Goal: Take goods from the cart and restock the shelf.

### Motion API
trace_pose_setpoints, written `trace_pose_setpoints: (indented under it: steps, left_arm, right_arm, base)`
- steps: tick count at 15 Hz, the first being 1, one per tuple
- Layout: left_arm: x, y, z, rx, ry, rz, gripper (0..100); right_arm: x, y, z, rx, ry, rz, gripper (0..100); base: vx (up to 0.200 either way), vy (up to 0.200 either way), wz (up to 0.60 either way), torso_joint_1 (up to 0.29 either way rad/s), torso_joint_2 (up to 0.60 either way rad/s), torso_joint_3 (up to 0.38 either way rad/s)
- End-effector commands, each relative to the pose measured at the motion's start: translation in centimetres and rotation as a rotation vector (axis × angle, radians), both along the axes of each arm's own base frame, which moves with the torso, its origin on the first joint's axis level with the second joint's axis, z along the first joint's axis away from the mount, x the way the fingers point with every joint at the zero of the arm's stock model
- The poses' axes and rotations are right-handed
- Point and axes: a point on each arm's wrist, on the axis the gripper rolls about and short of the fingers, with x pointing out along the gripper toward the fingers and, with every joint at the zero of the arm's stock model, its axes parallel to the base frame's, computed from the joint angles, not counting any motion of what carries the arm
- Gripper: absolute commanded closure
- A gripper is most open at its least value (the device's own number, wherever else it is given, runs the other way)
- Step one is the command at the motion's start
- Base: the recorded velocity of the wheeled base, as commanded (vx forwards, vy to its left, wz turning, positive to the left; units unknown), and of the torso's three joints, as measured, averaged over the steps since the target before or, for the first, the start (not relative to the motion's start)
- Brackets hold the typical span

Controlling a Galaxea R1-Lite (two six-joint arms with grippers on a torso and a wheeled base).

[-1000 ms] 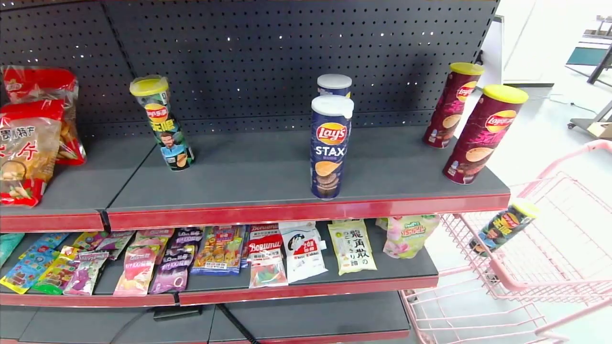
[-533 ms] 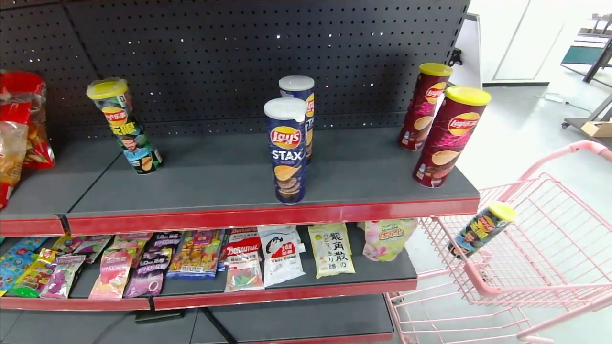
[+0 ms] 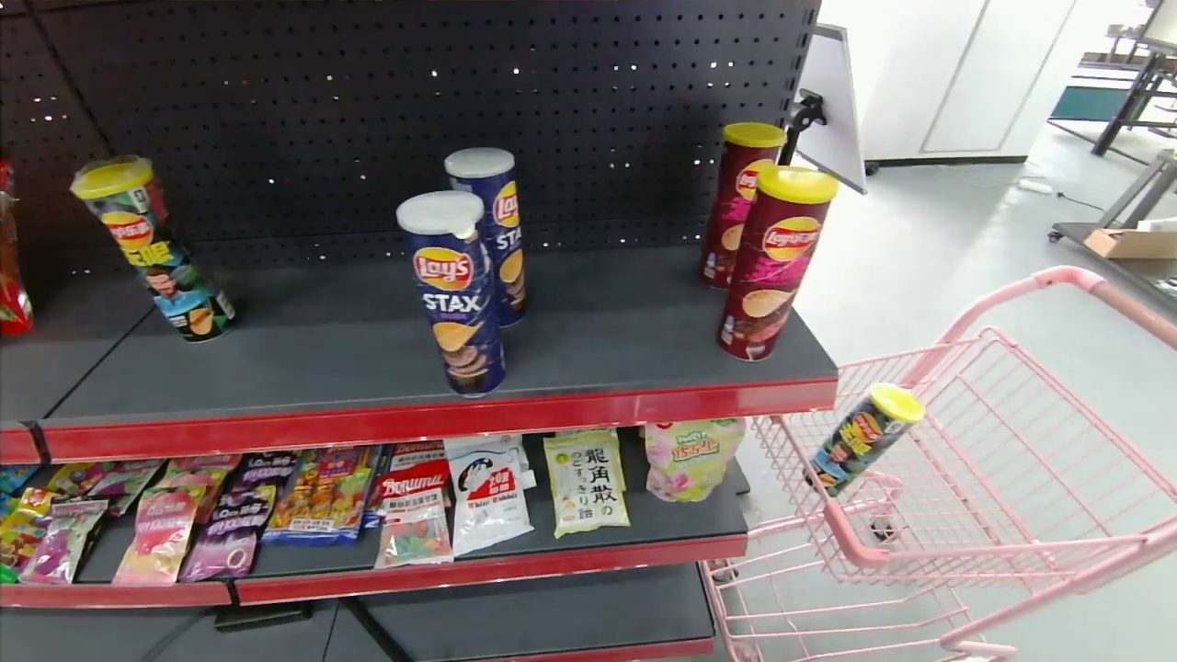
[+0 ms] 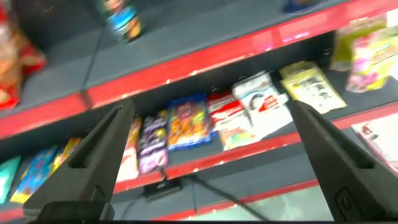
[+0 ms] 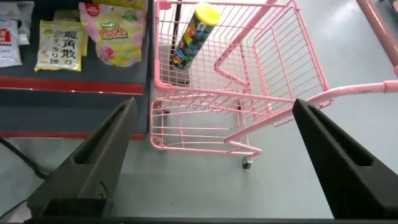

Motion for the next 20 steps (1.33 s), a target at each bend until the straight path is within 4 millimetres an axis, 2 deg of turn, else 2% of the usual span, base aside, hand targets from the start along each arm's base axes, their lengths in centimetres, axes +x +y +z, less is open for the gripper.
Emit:
trace_pose_setpoints:
  steps: [1, 6, 12, 20]
  left_arm:
    - [0.0, 0.0, -0.1, 0.000, -0.002, 0.001, 0]
    - [0.0, 0.0, -0.1, 0.000, -0.002, 0.001, 0]
    - [-0.3, 0.0, -1.1, -0.001, -0.011, -0.001, 0]
    - [-0.5, 0.0, -1.6, -0.002, -0.026, -0.001, 0]
  right_arm:
    - [-0.2, 0.0, -0.2, 0.001, -0.006, 0.002, 0]
    - [-0.2, 0.0, -0.2, 0.005, -0.008, 0.001, 0]
    - [-0.2, -0.2, -0.9, -0.011, -0.004, -0.054, 0]
    - [-0.7, -0.3, -1.7, -0.007, -0.023, -0.054, 0]
  base:
    - [0.000, 0.000, -0.60, 0.007, 0.00, 0.002]
    - [0.000, 0.000, -0.60, 0.000, 0.00, 0.002]
    - [0.000, 0.000, 0.00, -0.012, 0.02, 0.017]
    - [0.000, 0.000, 0.00, -0.138, 0.35, 0.212]
